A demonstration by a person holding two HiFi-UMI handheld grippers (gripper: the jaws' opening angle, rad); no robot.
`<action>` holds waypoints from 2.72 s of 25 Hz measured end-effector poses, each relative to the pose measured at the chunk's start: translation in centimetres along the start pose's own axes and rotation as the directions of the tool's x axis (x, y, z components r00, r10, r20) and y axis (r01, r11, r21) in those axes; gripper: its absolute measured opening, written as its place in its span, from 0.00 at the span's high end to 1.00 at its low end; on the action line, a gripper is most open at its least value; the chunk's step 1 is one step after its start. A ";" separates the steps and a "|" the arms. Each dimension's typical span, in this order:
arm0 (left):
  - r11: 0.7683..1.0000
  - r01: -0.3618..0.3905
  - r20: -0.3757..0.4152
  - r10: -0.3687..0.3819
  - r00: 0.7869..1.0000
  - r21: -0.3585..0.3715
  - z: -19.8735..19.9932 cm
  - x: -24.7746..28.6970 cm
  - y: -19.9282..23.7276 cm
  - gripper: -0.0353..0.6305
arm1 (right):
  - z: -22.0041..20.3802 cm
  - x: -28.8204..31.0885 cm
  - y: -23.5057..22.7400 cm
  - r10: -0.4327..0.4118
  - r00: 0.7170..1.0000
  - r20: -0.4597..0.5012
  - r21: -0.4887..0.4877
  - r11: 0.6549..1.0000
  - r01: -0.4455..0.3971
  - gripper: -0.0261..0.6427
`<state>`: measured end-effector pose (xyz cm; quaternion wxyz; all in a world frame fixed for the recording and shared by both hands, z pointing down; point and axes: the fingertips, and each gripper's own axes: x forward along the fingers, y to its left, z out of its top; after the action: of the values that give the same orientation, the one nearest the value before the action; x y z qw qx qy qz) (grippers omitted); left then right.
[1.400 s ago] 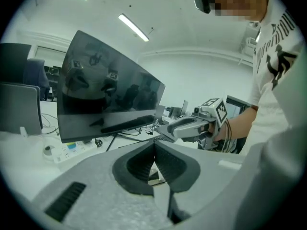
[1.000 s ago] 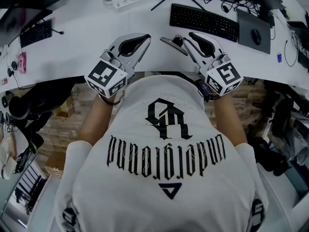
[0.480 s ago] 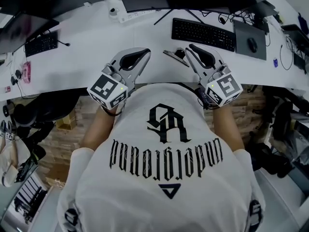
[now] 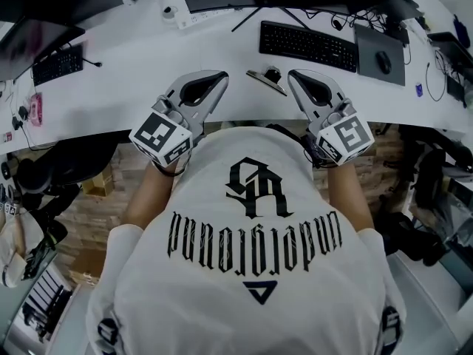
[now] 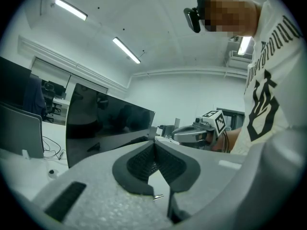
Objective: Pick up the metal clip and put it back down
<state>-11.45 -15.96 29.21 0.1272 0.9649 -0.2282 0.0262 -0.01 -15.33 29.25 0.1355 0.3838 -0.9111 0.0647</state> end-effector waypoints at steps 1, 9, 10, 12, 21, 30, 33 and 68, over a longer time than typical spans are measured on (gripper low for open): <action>1.000 -0.003 -0.001 0.003 1.000 0.000 -0.1 0.1 -0.2 0.93 | -0.1 -0.2 0.0 0.006 1.000 -0.004 -0.006 1.000 -0.006 0.94; 1.000 -0.018 -0.010 0.018 1.000 -0.001 -0.7 2.2 -4.0 0.93 | -1.5 -4.6 -0.3 0.034 0.999 0.001 -0.006 0.999 -0.034 0.94; 1.000 -0.018 -0.011 0.018 1.000 -0.003 -0.8 2.7 -4.7 0.93 | -1.8 -5.4 -0.4 0.038 0.999 0.001 -0.002 0.999 -0.038 0.94; 1.000 -0.019 -0.012 0.019 1.000 -0.006 -1.0 3.8 -6.3 0.93 | -2.5 -7.1 -0.7 0.044 0.999 -0.001 0.005 0.999 -0.044 0.94; 0.999 -0.048 -0.033 0.048 0.998 -0.006 -2.6 7.6 -13.0 0.93 | -5.0 -13.9 -1.7 0.089 0.996 0.006 0.001 0.996 -0.089 0.94; 0.994 -0.110 -0.049 0.110 0.993 -0.015 -4.2 10.2 -19.6 0.93 | -7.5 -20.4 -2.5 0.147 0.989 0.030 0.005 0.989 -0.148 0.94; 0.990 -0.139 -0.051 0.138 0.989 -0.015 -4.8 10.6 -21.8 0.93 | -8.3 -22.3 -2.4 0.175 0.984 0.037 0.002 0.985 -0.175 0.94; 0.996 -0.085 -0.046 0.085 0.995 -0.002 -9.7 -11.9 -30.1 0.93 | -9.2 -24.4 22.3 0.098 0.994 0.053 0.003 0.995 -0.098 0.94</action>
<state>-8.58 17.67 30.21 0.1332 0.9532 -0.2662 0.0531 2.10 18.89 30.54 0.1071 0.3405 -0.9319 0.0640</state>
